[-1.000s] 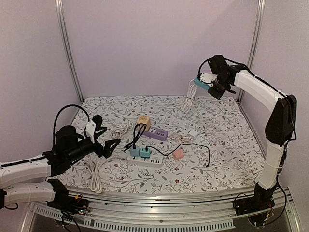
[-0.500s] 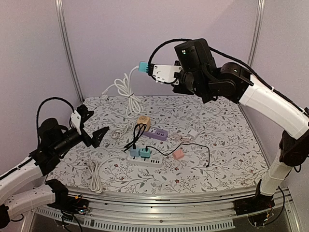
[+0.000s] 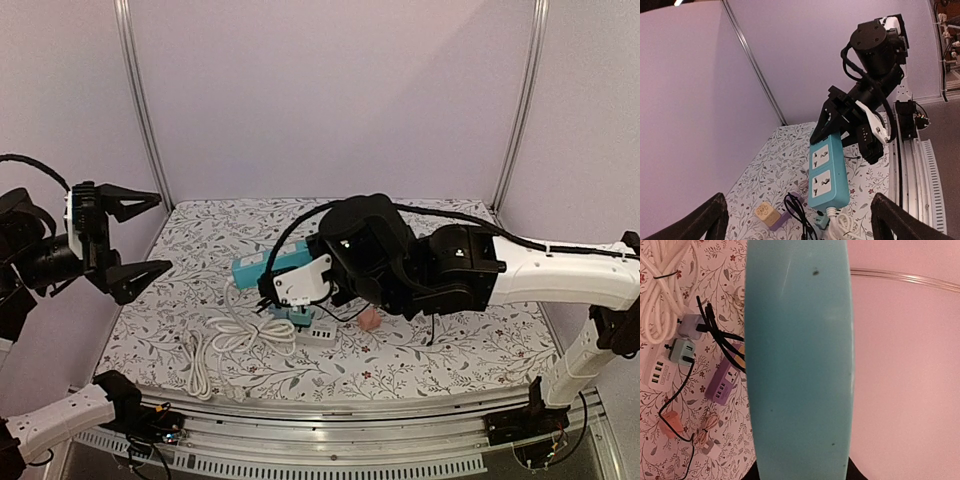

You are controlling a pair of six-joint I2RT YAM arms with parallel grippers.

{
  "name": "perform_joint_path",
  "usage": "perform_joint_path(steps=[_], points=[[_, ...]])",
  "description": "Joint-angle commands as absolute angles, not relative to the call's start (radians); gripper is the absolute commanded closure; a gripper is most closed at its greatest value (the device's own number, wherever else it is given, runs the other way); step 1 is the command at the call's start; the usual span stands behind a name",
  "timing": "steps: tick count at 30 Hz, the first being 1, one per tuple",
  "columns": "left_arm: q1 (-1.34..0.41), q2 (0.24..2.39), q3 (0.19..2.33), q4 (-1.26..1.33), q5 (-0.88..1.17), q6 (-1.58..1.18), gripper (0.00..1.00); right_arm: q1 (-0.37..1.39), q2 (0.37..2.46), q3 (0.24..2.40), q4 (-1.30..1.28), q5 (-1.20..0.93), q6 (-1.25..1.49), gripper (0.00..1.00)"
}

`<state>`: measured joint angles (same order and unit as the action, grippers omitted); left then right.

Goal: Insert the plug

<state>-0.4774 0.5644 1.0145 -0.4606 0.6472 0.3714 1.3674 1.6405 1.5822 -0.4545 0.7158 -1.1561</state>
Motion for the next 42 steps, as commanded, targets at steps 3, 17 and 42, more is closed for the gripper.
perform_joint_path(steps=[3,17,42], points=[[-0.468,0.641,0.899,-0.629,0.718,0.224,0.00,1.426,1.570,1.498,-0.303,0.597,-0.906,1.00],[-0.460,0.668,0.877,-0.569,0.719,0.288,0.01,1.427,1.775,1.573,-0.258,0.630,-0.667,1.00],[-0.981,1.008,0.525,-0.162,0.301,0.346,0.23,1.427,1.749,0.913,-0.135,0.699,-0.712,1.00]])
